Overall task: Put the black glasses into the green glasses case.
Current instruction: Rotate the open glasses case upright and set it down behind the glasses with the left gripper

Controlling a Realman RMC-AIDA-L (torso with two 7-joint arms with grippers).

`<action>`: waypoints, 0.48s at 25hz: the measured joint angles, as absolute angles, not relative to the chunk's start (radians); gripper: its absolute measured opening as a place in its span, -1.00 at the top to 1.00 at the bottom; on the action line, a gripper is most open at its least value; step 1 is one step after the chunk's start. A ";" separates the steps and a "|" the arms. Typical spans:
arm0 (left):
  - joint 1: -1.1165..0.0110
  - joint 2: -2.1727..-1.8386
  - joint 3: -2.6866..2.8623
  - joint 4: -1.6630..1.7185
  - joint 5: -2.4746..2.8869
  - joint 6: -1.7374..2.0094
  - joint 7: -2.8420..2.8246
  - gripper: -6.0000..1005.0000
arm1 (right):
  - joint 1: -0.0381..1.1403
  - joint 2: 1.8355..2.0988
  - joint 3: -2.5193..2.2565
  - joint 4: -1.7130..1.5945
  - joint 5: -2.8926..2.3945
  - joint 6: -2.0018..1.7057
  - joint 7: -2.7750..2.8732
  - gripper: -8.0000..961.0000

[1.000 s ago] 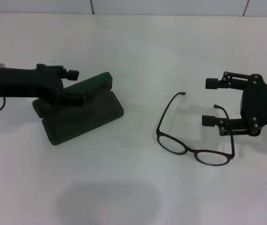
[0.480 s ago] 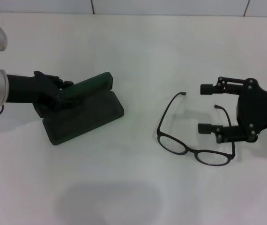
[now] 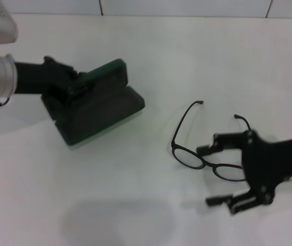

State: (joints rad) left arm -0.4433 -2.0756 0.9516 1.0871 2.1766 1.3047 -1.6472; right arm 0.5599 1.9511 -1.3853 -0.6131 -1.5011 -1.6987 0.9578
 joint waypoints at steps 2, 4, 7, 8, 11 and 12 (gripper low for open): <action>-0.463 -2.081 0.954 1.101 2.173 1.307 -1.589 0.56 | 0.556 1.974 -1.386 -0.627 -1.540 -1.701 0.958 -0.64; -0.499 -2.084 0.955 1.095 2.156 1.310 -1.516 0.61 | 0.549 1.996 -1.384 -0.636 -1.583 -1.699 0.958 -0.64; -0.563 -2.086 0.963 1.044 2.139 1.308 -1.401 0.60 | 0.539 2.010 -1.380 -0.638 -1.622 -1.695 0.957 -0.63; -0.585 -2.085 0.969 1.022 2.142 1.307 -1.377 0.59 | 0.532 2.012 -1.380 -0.638 -1.626 -1.697 0.957 -0.63; -0.643 -2.078 0.981 0.955 2.185 1.306 -1.345 0.57 | 0.510 2.012 -1.379 -0.637 -1.625 -1.700 0.954 -0.63; -0.651 -2.077 0.982 0.945 2.196 1.306 -1.340 0.57 | 0.499 2.012 -1.379 -0.639 -1.623 -1.699 0.951 -0.63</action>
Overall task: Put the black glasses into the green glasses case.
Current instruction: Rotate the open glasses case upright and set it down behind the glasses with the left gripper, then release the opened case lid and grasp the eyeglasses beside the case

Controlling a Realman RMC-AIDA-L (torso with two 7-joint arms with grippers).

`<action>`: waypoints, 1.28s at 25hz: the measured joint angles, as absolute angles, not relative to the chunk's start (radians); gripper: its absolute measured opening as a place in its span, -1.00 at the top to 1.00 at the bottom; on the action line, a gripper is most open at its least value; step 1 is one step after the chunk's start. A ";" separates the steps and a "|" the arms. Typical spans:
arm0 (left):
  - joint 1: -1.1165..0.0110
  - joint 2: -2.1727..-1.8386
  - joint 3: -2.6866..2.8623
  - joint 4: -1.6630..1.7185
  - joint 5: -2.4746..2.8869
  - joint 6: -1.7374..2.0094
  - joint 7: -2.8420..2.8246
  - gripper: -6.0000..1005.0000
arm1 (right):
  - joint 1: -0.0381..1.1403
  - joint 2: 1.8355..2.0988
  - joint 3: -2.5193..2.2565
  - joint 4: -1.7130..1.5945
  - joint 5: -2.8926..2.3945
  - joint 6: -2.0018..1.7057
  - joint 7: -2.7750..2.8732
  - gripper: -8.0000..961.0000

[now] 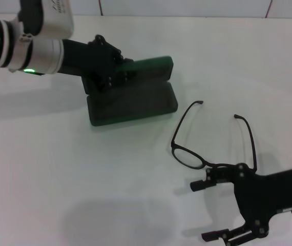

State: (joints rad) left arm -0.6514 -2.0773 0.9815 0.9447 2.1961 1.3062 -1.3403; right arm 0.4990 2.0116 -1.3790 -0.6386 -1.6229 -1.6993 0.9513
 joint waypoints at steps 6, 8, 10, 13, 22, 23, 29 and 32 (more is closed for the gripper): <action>-0.713 -2.084 0.983 0.875 2.266 1.305 -1.289 0.54 | 0.471 2.004 -1.379 -0.647 -1.622 -1.695 0.950 -0.63; -0.723 -2.087 0.986 0.866 2.254 1.304 -1.287 0.53 | 0.472 2.004 -1.379 -0.647 -1.623 -1.694 0.950 -0.63; -0.735 -2.090 0.994 0.852 2.237 1.297 -1.290 0.52 | 0.475 2.004 -1.379 -0.647 -1.624 -1.694 0.950 -0.63; -0.745 -2.092 1.021 0.828 2.205 1.251 -1.308 0.50 | 0.477 2.003 -1.379 -0.647 -1.626 -1.692 0.950 -0.63; -0.716 -2.092 1.131 0.849 2.173 1.209 -1.342 0.45 | 0.473 1.997 -1.347 -0.647 -1.624 -1.684 0.955 -0.62; -0.710 -2.092 1.132 0.856 2.157 1.208 -1.341 0.41 | 0.472 1.998 -1.335 -0.647 -1.624 -1.685 0.956 -0.62; -0.605 -2.089 1.089 0.917 1.836 1.206 -1.297 0.16 | 0.470 2.008 -1.252 -0.694 -1.627 -1.689 1.019 -0.62; -0.555 -2.089 1.076 0.914 1.706 1.217 -1.293 0.03 | 0.483 2.002 -1.235 -0.850 -1.707 -1.657 1.248 -0.62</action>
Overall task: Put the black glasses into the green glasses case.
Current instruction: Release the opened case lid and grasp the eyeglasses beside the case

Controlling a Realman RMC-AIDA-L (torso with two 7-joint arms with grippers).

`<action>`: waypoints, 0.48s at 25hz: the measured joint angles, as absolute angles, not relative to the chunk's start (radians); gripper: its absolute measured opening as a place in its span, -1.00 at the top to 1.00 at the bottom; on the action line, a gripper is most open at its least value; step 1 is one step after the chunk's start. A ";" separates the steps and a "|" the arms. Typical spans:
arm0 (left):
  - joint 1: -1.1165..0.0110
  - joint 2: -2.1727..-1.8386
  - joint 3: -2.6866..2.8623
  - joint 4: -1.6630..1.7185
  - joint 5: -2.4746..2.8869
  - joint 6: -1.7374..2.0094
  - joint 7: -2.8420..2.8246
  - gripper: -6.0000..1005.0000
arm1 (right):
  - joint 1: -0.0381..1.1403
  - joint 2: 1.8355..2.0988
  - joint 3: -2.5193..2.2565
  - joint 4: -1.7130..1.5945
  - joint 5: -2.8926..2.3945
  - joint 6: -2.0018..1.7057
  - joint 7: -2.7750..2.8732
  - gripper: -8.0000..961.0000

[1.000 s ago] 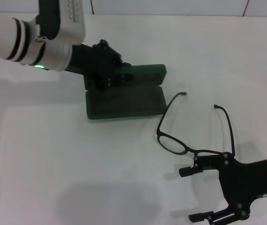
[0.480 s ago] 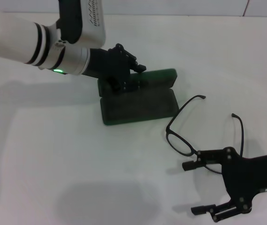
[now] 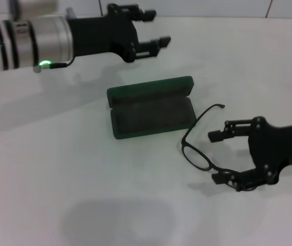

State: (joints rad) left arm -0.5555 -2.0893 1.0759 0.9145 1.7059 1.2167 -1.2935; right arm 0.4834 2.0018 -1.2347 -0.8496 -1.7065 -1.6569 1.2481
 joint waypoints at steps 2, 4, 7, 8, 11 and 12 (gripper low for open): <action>-0.514 -2.090 1.080 0.913 1.632 1.224 -1.298 -0.07 | 0.492 2.001 -1.236 -0.984 -1.790 -1.649 1.423 -0.62; -0.490 -2.092 1.082 0.907 1.607 1.222 -1.311 -0.17 | 0.493 2.008 -1.245 -1.121 -1.883 -1.649 1.568 -0.62; -0.483 -2.091 1.077 0.880 1.601 1.216 -1.335 -0.28 | 0.504 2.021 -1.322 -1.304 -2.030 -1.648 1.770 -0.62; -0.483 -2.090 1.070 0.871 1.600 1.215 -1.337 -0.28 | 0.513 2.021 -1.355 -1.332 -2.065 -1.644 1.823 -0.62; -0.482 -2.089 1.051 0.855 1.603 1.213 -1.337 -0.27 | 0.554 2.022 -1.440 -1.371 -2.158 -1.625 1.958 -0.62; -0.482 -2.089 1.050 0.853 1.604 1.213 -1.336 -0.27 | 0.566 2.022 -1.463 -1.378 -2.188 -1.616 1.993 -0.59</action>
State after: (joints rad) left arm -0.4824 -2.0886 1.0500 0.8533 1.6037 1.2130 -1.3359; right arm 0.5656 2.0220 -1.4632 -1.3776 -2.1876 -1.6165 1.9930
